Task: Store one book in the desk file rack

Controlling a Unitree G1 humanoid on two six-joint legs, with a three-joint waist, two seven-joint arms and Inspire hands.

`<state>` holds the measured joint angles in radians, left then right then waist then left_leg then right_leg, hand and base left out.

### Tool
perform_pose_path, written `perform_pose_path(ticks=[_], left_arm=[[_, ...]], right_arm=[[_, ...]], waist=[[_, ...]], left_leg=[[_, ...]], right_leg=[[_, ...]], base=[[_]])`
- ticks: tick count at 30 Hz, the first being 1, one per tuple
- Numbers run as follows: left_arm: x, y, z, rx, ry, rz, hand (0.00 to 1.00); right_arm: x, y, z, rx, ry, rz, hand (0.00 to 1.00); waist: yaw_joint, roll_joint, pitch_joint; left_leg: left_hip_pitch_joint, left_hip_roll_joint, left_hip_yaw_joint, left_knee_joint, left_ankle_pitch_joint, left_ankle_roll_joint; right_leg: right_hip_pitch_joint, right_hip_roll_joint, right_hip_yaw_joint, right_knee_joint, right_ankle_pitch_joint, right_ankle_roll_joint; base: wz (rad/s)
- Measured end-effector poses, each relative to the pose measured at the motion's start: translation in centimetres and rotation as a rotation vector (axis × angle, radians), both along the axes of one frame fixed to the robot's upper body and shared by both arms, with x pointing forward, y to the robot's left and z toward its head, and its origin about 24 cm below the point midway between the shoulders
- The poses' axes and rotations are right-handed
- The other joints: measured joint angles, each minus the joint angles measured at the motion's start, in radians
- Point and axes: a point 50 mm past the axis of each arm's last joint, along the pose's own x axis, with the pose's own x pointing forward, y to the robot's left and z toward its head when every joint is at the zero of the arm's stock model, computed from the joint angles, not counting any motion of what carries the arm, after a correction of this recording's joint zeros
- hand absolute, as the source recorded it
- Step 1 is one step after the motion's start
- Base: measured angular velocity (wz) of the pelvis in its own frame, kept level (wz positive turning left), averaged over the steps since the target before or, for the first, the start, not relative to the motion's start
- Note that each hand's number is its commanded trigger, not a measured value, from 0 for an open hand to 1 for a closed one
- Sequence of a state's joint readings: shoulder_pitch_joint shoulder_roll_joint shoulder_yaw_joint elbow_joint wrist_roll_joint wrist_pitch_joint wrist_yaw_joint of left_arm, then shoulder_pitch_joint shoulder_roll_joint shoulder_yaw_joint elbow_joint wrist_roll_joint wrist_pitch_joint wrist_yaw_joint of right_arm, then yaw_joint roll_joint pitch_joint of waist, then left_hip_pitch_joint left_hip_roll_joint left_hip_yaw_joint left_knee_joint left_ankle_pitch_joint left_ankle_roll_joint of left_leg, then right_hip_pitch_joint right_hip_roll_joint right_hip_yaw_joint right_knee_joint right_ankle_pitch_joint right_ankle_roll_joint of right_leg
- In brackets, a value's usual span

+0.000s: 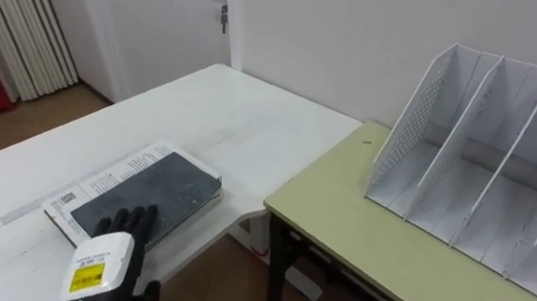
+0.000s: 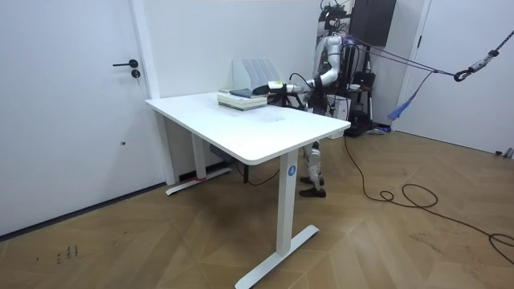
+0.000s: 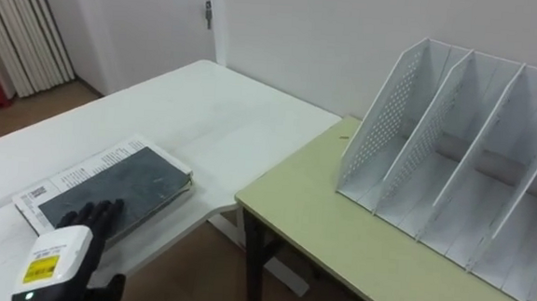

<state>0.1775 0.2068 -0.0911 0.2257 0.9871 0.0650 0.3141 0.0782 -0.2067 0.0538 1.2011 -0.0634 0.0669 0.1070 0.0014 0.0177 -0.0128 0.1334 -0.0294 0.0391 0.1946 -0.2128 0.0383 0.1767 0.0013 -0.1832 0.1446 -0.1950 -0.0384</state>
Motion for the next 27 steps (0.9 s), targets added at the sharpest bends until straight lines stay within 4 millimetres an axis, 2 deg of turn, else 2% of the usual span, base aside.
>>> perform_pose_path(ticks=[5, 9, 12, 20, 27], left_arm=[[0.5, 0.8, 0.3, 0.004, -0.022, 0.068, 1.0], [1.2, 1.3, 0.9, 0.035, -0.045, 0.092, 1.0], [1.4, 1.9, 1.2, 0.06, -0.05, 0.115, 1.0], [1.7, 2.0, 1.5, 0.074, -0.06, 0.118, 1.0], [2.0, 1.8, 2.0, 0.067, -0.08, 0.112, 1.0]], right_arm=[[-0.6, -0.8, 0.1, -0.056, 0.063, 0.085, 0.0], [-3.6, -1.3, 0.0, -0.099, 0.234, 0.185, 0.0], [-4.7, -1.3, 0.0, -0.093, 0.309, 0.239, 0.0], [-4.4, -1.0, -0.1, -0.082, 0.32, 0.255, 0.0], [-3.9, -0.9, -0.1, -0.094, 0.303, 0.265, 0.0]], waist=[[-0.023, 0.002, -0.0003], [-0.024, 0.006, -0.0016], [-0.034, 0.011, -0.0047], [-0.03, 0.007, -0.0046], [-0.025, -0.006, -0.0034]], left_leg=[[0.018, -0.001, 0.002, -0.013, 0.001, -0.001], [0.03, -0.001, 0.009, -0.025, 0.001, 0.0], [0.035, -0.001, 0.009, -0.027, 0.001, 0.0], [0.041, -0.001, 0.013, -0.024, 0.002, -0.001], [0.034, -0.002, 0.013, -0.024, 0.002, 0.0]], right_leg=[[0.008, 0.001, 0.007, 0.007, -0.004, -0.001], [0.013, 0.0, 0.014, 0.008, -0.007, 0.0], [0.015, 0.001, 0.021, 0.01, -0.008, -0.001], [0.014, -0.001, 0.028, 0.008, -0.01, -0.003], [0.009, -0.002, 0.027, 0.009, -0.015, 0.0]], base=[[-0.05], [-0.06], [-0.13], [-0.02], [0.02]])
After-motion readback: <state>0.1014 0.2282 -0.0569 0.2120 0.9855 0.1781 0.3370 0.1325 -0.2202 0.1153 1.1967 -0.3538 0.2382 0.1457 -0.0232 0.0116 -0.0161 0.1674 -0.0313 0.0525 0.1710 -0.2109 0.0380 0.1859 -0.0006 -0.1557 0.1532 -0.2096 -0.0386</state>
